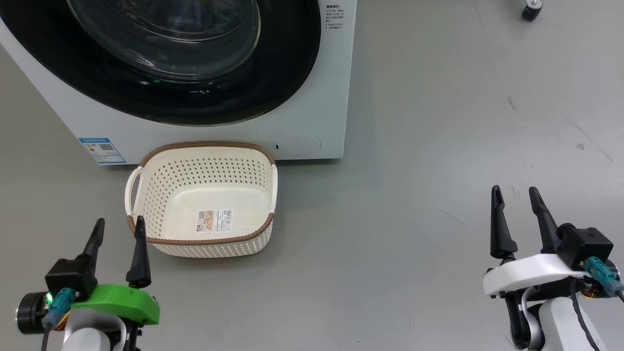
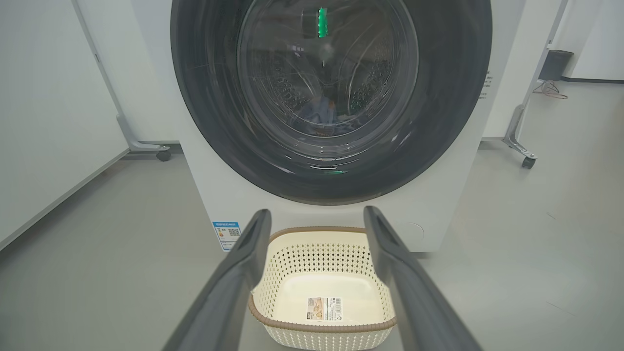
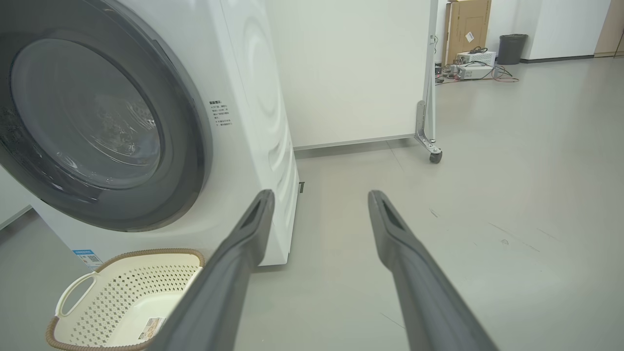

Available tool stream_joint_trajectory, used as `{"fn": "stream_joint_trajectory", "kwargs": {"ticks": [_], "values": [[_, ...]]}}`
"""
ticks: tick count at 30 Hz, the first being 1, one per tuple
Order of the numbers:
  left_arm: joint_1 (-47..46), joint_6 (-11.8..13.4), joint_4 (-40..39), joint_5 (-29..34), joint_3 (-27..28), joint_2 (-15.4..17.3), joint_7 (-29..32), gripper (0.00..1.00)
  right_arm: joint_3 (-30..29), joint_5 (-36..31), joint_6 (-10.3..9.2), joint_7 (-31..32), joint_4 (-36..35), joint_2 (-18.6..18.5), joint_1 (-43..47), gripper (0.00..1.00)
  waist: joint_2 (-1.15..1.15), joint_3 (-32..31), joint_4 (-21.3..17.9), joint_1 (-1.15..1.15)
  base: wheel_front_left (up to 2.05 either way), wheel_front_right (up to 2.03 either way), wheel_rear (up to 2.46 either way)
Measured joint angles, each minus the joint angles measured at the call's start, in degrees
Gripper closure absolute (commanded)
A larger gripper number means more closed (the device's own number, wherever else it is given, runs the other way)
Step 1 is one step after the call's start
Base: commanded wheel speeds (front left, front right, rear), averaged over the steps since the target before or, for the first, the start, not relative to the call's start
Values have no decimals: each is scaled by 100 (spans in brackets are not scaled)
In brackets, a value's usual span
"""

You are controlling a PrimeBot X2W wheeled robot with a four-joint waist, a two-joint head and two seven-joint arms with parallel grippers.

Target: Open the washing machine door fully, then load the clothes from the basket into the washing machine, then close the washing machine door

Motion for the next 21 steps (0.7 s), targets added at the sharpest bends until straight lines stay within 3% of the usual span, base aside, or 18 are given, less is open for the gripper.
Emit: {"fn": "stream_joint_trajectory", "kwargs": {"ticks": [13, 14, 21], "values": [[1, 0, -18, 0, -34, 4, 0, 0, -57, -34, 46, 0, 1, 23, 2, 0, 0, -21, 9, 0, 0, 0, 0], [1, 1, 16, 0, -51, 2, 2, 100, -74, -33, 48, 0, 12, 33, 6, 100, 0, -23, 10, 0, 0, 0, 0], [97, 1, 369, -4, -89, -223, 26, 100, -66, -20, 44, 10, 389, 113, 176, 100, 0, -24, 8, 0, 0, 0, 0]]}}
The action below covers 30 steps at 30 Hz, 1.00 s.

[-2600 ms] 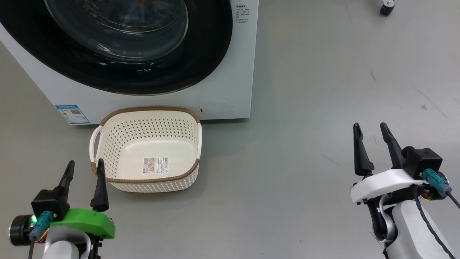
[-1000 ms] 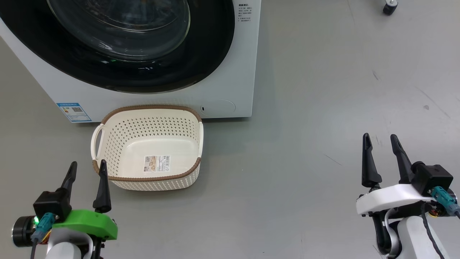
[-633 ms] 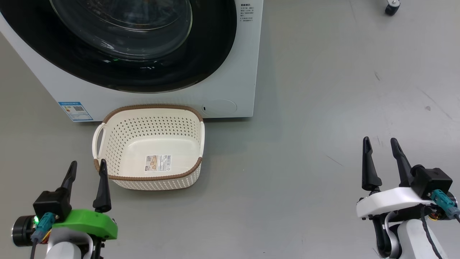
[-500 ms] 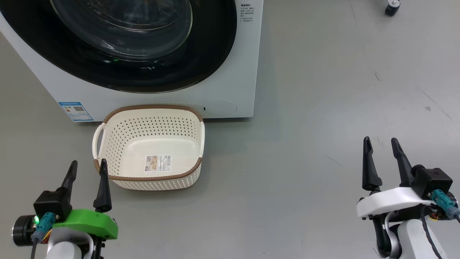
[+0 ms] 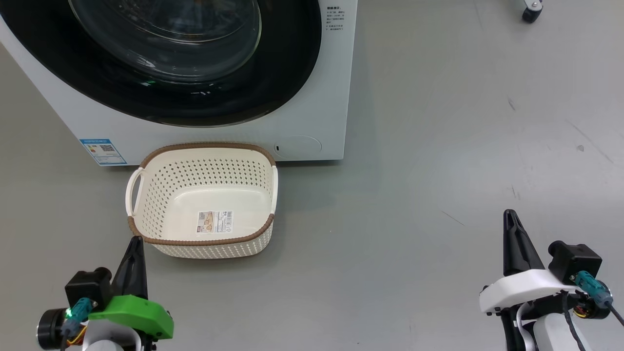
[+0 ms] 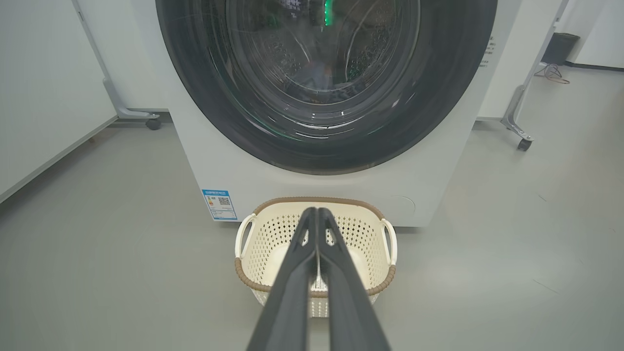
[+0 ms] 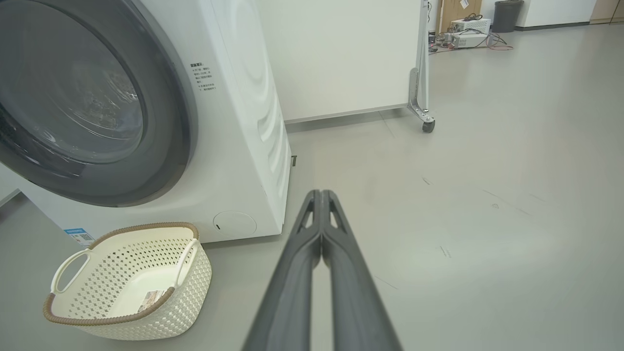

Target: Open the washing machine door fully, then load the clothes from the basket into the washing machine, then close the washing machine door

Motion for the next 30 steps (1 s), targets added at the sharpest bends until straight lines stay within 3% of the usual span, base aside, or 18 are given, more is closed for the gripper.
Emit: {"fn": "stream_joint_trajectory", "kwargs": {"ticks": [30], "values": [[-135, 0, 32, -2180, 163, -33, 639, 100, -304, 2208, 77, 565, 58, 32, -107, 100, 0, -6, -56, 0, 0, 0, 0]]}}
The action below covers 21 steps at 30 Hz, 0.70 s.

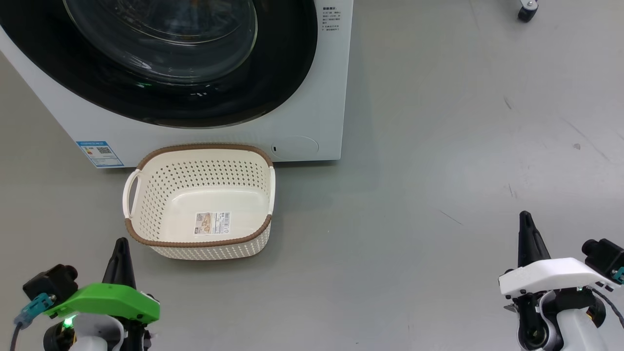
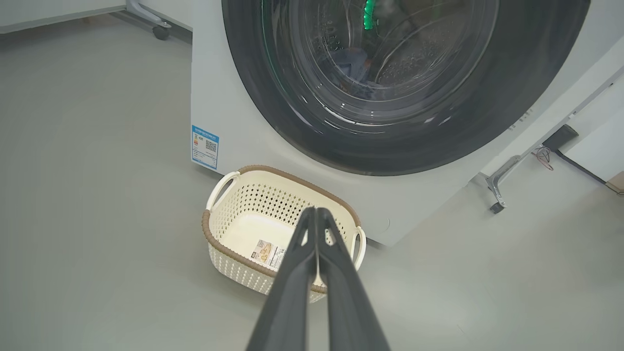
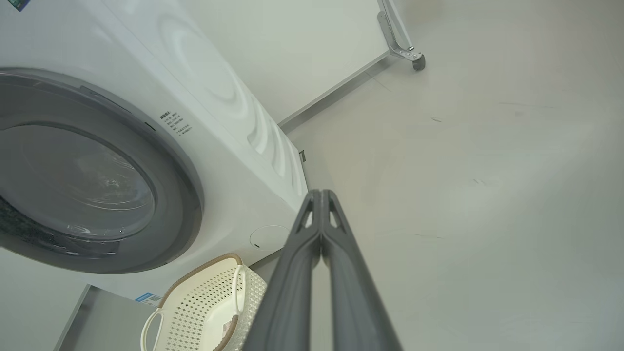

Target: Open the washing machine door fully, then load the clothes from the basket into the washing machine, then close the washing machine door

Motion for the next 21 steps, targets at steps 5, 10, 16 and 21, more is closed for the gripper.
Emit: {"fn": "stream_joint_trajectory", "kwargs": {"ticks": [5, 10, 16, 21], "values": [[-58, 0, -2, -363, 57, -37, 113, 100, -74, 378, 38, 99, 13, 3, -98, 100, 0, -1, -9, 0, 0, 0, 0], [-135, 0, -10, -738, 77, -60, 196, 100, -138, 759, 46, 202, 34, 4, -110, 100, 0, -2, -19, 0, 0, 0, 0], [-172, 0, -16, -1181, 98, -69, 330, 100, -203, 1217, 82, 347, 63, 5, -206, 100, 0, -3, -30, 0, 0, 0, 0], [-244, 0, -30, -1553, 116, -75, 427, 100, -277, 1594, 97, 447, 81, 5, -229, 100, 0, -4, -39, 0, 0, 0, 0]]}}
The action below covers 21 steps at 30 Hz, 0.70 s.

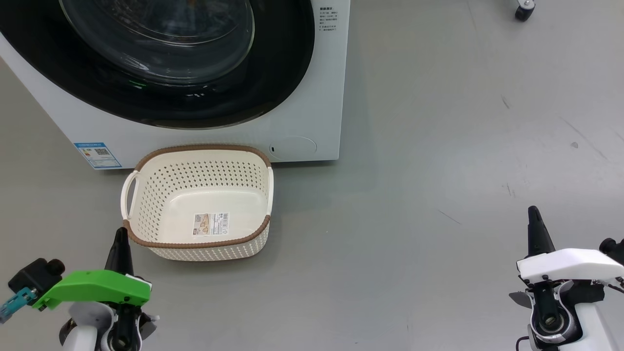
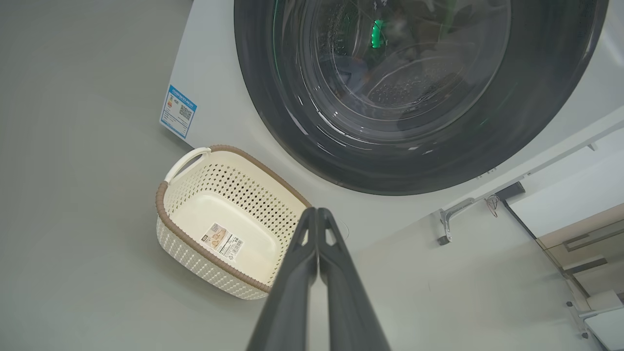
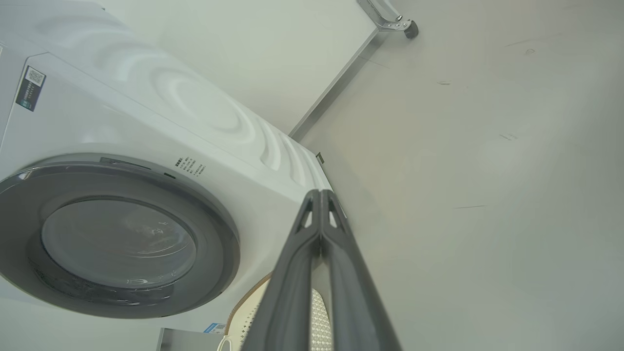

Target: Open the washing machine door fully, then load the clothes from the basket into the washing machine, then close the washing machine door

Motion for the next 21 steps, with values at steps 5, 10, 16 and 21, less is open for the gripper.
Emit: {"fn": "stream_joint_trajectory", "kwargs": {"ticks": [5, 10, 16, 21], "values": [[-45, 0, -2, -367, 20, -7, 104, 100, -58, 378, 4, 104, 19, 1, -82, 100, 0, -1, -9, 0, 0, 0, 0], [-107, 0, -12, -737, 59, -15, 203, 100, -110, 754, 53, 208, 32, 1, -115, 100, 0, -2, -19, 0, 0, 0, 0], [-138, 0, -19, -1166, 119, -21, 332, 100, -199, 1203, 62, 310, 56, 1, -187, 100, 0, -3, -31, 0, 0, 0, 0], [-238, 0, -26, -1616, 143, -30, 433, 100, -263, 1658, 85, 428, 69, 1, -231, 100, 0, -4, -42, 0, 0, 0, 0]]}}
